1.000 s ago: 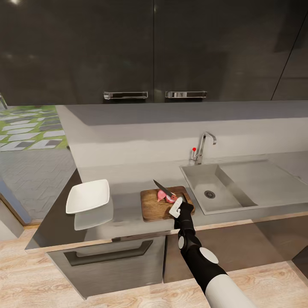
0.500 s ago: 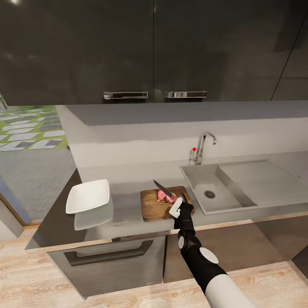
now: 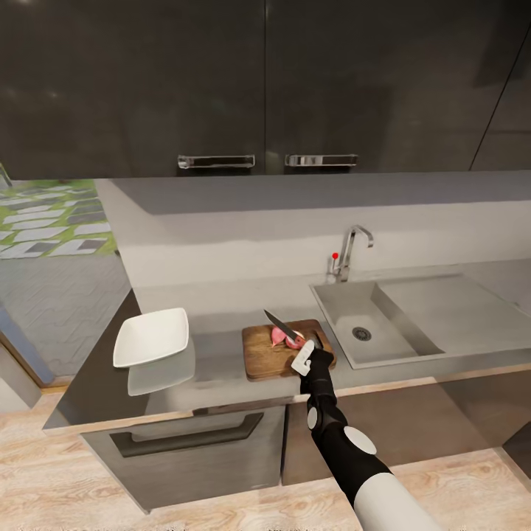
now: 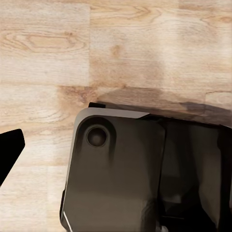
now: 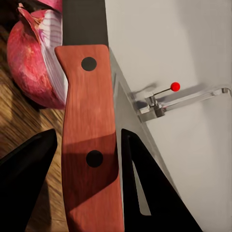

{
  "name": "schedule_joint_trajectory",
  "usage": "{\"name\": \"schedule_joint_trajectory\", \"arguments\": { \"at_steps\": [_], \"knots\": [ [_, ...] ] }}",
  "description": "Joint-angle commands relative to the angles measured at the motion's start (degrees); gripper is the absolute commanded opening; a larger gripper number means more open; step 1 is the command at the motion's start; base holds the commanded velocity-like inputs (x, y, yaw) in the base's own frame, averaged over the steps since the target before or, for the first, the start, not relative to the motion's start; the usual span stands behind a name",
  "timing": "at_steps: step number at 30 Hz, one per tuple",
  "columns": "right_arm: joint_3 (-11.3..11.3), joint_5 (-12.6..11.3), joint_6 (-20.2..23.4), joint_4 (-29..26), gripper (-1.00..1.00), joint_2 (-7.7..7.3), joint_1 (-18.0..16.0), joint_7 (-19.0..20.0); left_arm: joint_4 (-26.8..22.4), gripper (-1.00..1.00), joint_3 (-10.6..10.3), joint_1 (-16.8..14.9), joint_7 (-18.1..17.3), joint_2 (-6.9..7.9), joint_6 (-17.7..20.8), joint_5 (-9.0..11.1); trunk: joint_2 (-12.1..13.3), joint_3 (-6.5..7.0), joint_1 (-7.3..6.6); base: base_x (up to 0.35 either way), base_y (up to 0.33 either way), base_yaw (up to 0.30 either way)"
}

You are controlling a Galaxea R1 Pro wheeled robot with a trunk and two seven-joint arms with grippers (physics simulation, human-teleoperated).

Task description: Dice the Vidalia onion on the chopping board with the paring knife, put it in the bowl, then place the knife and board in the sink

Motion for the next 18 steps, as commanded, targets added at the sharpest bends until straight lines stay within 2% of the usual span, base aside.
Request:
{"name": "schedule_joint_trajectory", "arguments": {
  "at_steps": [1, 5, 18],
  "knots": [
    [0.18, 0.46, 0.57, 0.08, -1.0, 0.0, -0.05, -0.21, -0.09, 1.0, 0.1, 0.01, -0.1, -0.04, -0.05, 0.56, -0.08, -0.18, 0.02, 0.0, 0.0, 0.0],
    [0.17, 0.46, 0.58, 0.09, -1.0, 0.0, -0.05, -0.21, -0.1, 1.0, 0.08, -0.01, -0.1, -0.04, -0.05, 0.56, -0.08, -0.54, 0.02, 0.0, 0.0, 0.0],
    [0.16, 0.46, 0.49, 0.09, -1.0, 0.0, -0.05, -0.3, -0.02, 1.0, 0.07, 0.01, -0.1, -0.04, -0.05, 0.56, -0.08, -0.54, 0.02, 0.0, 0.0, 0.0]
  ]
}}
